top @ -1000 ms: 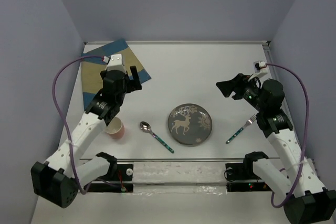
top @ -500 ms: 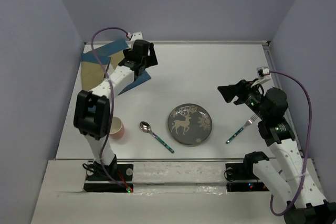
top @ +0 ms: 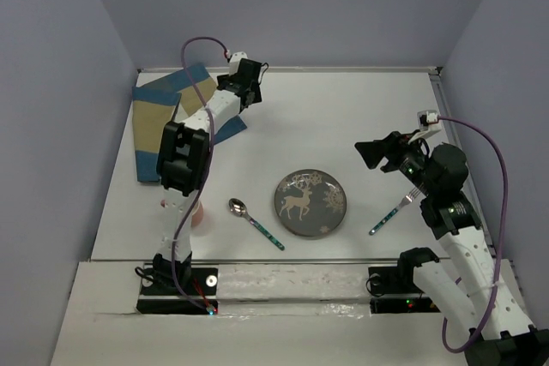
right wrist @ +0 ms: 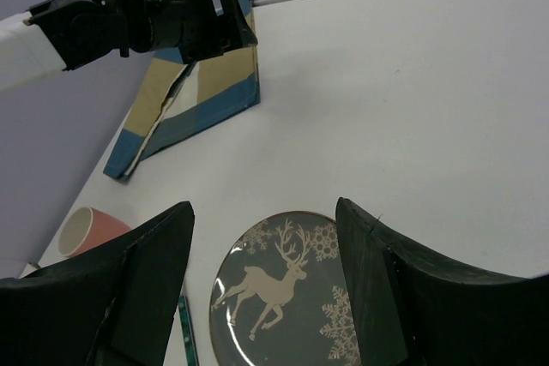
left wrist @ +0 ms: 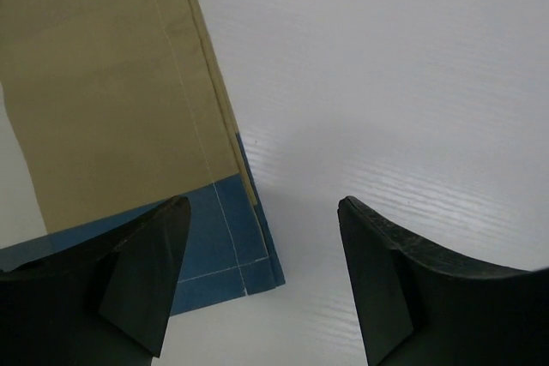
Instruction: Set the dinner table for one person
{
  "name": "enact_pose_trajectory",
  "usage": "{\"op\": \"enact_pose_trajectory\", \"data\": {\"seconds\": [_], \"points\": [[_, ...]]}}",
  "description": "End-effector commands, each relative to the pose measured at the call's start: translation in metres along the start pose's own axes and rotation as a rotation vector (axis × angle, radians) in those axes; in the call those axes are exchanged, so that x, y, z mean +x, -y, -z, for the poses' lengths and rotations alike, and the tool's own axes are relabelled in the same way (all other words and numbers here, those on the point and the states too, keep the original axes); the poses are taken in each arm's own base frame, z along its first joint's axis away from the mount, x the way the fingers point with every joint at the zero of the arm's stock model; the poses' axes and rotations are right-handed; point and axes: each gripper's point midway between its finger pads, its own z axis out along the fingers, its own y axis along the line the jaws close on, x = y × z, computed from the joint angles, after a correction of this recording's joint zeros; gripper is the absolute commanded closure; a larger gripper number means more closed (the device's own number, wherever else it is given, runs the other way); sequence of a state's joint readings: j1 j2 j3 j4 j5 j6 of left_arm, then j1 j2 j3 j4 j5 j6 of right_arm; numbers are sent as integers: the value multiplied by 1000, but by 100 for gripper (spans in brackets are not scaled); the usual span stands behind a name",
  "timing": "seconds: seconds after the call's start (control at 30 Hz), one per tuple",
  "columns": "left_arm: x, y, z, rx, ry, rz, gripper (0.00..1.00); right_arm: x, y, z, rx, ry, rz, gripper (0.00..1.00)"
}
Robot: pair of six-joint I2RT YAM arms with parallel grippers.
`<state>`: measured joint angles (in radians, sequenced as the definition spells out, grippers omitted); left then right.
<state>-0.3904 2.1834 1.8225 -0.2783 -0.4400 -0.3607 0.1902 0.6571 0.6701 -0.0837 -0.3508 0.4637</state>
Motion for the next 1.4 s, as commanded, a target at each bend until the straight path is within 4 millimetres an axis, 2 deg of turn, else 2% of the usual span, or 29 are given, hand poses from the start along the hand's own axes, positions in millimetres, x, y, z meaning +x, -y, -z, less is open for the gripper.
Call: {"op": "enact_pose_trajectory", "data": {"seconds": [0.0,0.1,0.23,0.47,0.53,0.63,0.7,0.83,0.9,0.97,1.0,1.1,1.13,1.2,1.3,1.37], "points": [[-15,-4,-5,-51,21,-25,22,3,-3,-3,-17,-8,19,27],[-10,-6,-12,-70,8,-39,27,4,-2,-4,-14,-11,19,27],[0,-19,-19,-149,-11,-88,30,5,1,-5,-7,-15,16,27],[32,-37,-31,-220,-72,-179,36,4,0,-6,-8,-16,18,27],[47,-36,-40,-211,-105,-200,37,5,0,-6,-11,-19,14,27],[57,-31,-46,-187,-130,-209,40,5,-1,-6,-16,-23,11,27],[63,-29,-49,-175,-145,-208,48,6,-1,-7,-17,-25,9,27],[75,-23,-54,-138,-165,-198,50,7,0,-9,-14,-34,4,27],[76,-23,-54,-139,-167,-199,59,5,-1,-9,-16,-30,4,27],[78,-18,-53,-118,-172,-201,74,6,-1,-9,-15,-34,1,27],[78,-17,-52,-113,-174,-198,86,7,0,-10,-11,-36,-3,27],[83,2,-45,-51,-183,-200,100,6,3,-11,0,-34,-6,27],[82,2,-45,-50,-181,-199,100,7,3,-12,2,-37,-7,27],[85,21,-39,-8,-174,-212,100,5,4,-13,9,-33,-9,27],[90,57,-27,82,-171,-217,100,2,6,-14,21,-25,-8,27],[93,94,-11,185,-160,-226,100,-1,9,-15,42,-14,-9,27]]}}
